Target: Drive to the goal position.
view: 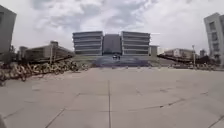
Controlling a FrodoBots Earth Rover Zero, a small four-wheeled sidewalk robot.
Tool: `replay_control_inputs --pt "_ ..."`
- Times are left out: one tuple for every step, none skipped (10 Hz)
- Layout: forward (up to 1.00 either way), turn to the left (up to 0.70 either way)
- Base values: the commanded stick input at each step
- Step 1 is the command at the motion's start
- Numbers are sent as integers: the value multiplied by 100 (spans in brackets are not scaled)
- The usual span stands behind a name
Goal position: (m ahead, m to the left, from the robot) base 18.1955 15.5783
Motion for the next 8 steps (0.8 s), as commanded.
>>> replay_control_inputs --pt "70 0" --pt "70 0" --pt "70 0" --pt "70 0" --pt "70 0" --pt "70 0" --pt "70 0" --pt "70 0"
